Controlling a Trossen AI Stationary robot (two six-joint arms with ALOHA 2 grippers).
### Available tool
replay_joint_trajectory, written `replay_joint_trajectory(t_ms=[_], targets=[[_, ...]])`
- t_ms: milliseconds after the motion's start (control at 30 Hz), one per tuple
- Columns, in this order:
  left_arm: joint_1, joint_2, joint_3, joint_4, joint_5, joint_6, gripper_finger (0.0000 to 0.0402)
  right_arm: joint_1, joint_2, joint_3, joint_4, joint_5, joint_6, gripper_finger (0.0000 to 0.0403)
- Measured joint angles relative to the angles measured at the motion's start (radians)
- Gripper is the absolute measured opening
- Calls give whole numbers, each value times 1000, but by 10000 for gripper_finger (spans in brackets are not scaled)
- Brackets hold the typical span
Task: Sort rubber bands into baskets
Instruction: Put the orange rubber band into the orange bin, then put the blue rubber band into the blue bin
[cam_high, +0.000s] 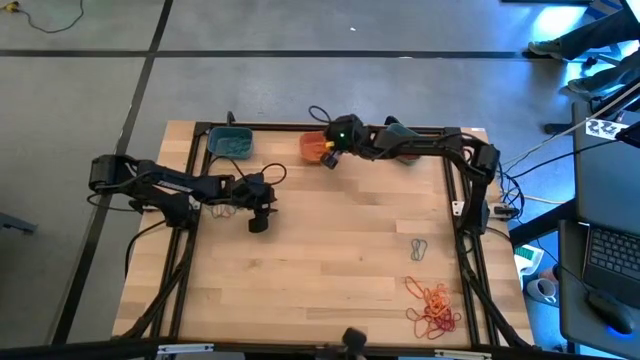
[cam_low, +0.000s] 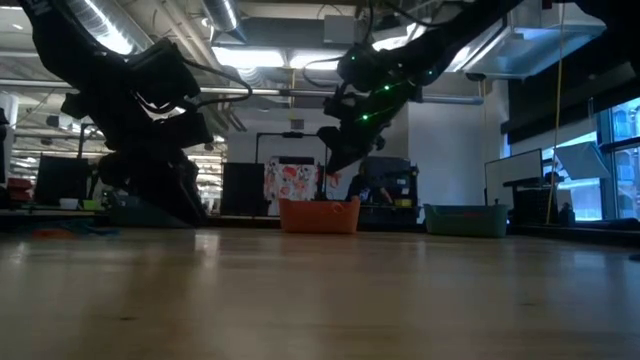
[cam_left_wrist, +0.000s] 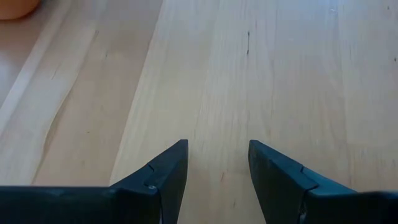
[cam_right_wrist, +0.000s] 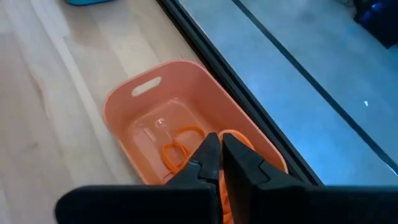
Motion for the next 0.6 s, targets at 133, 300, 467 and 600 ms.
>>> replay_joint_trajectory(t_ms=[133,300,467,600], targets=[[0,0,0,0,0,0,166,-3,0,0,-23,0,8,37],[0,0,0,0,0,0,166,0,0,0,-51,-1,8,121],[-1,0,0,0,0,-1,166,0,0,0,-81,-17,9,184],[-5,-17,9,-61,0,-14,166,15,-13,1,-123,-14,17,201]])
